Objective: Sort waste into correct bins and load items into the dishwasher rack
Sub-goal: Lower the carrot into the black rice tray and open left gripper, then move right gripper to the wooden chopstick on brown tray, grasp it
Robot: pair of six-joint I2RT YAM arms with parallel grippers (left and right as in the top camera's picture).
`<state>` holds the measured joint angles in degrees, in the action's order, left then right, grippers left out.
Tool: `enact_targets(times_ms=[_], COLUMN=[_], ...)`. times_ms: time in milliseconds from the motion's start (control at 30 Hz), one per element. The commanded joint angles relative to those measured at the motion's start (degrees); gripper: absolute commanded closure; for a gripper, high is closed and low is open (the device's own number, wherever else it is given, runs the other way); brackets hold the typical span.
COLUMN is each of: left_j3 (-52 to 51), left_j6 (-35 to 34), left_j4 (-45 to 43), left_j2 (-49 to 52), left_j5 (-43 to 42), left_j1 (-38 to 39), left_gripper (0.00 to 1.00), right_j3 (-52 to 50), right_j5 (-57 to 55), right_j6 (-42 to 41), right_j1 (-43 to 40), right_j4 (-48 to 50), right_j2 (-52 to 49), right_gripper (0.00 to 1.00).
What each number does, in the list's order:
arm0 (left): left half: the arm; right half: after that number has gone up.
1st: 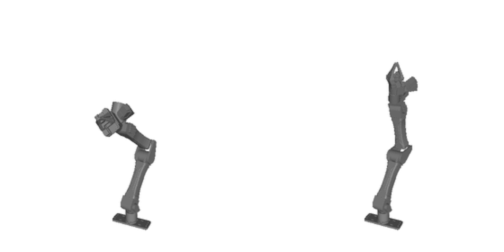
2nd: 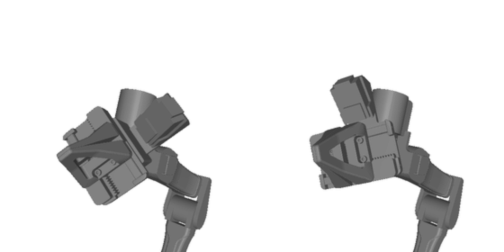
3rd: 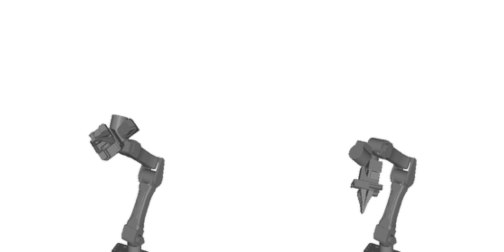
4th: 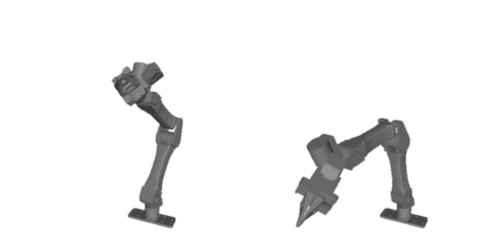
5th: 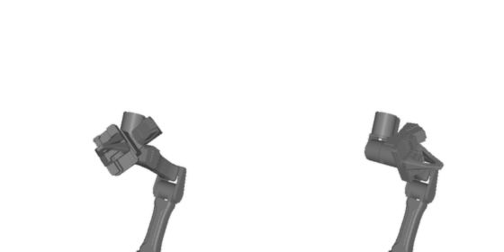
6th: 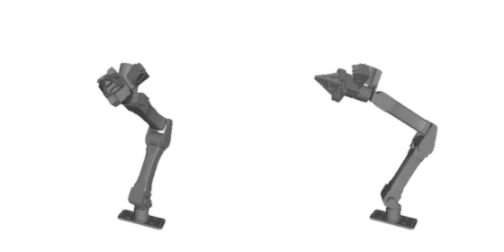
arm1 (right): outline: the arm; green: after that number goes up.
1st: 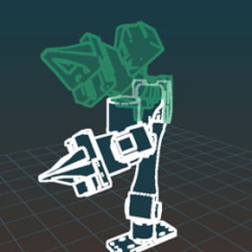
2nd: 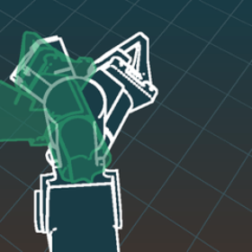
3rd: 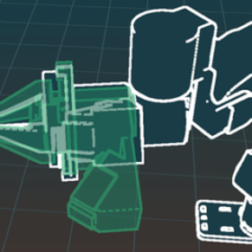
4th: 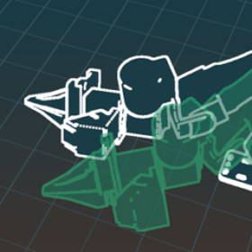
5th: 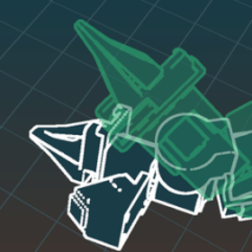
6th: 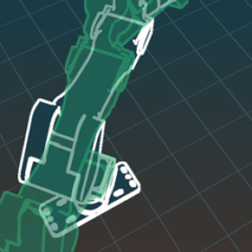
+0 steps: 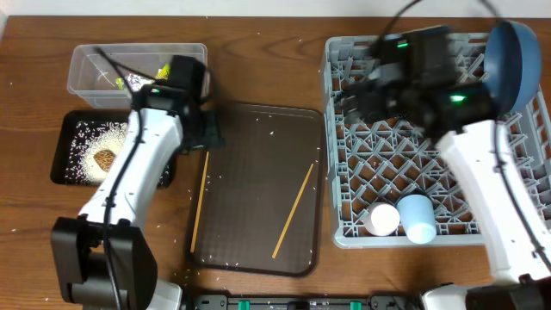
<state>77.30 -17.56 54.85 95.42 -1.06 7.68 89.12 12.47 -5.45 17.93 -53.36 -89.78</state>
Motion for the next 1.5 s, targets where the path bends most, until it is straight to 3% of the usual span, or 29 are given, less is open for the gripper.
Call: enact_targets(times_ms=[0,400,533,800,967,1300,1467], left_j3=[0.0,-0.1,-0.2,-0.3,-0.9,-4.5,-6.6], left_j6=[-4.4,-4.4,-4.3,-4.4,-4.2,-4.2,-4.2], left_j4=[0.2,0.2,0.2,0.2,0.1,-2.6,-4.2], left_j2=[0.0,0.0,0.1,0.1,0.1,0.1,0.1], left_j5=[2.0,2.0,2.0,2.0,2.0,2.0,2.0], left_j1=[-3.7,-8.3,-8.3,-8.3,-8.3,-8.3,-8.3], left_gripper=[0.37,0.37,0.36,0.36,0.36,0.36,0.36], right_j3=[0.1,0.1,0.1,0.0,0.0,0.1,3.5], right_j5=[4.0,-0.1,-0.7,-5.7,-5.2,0.5,2.6], right_j6=[-4.0,-20.5,-20.9,-23.3,-23.4,-21.1,-19.5], right_j1=[7.4,23.5,24.5,26.3,26.6,23.9,23.3], right_j4=[-0.1,-3.0,-7.8,-14.3,-14.8,-14.4,-17.0], right_j2=[-4.3,-24.8,-27.3,-28.4,-31.6,-36.2,-40.3], right_gripper=[0.10,0.31,0.40,0.43,0.42,0.51,0.65])
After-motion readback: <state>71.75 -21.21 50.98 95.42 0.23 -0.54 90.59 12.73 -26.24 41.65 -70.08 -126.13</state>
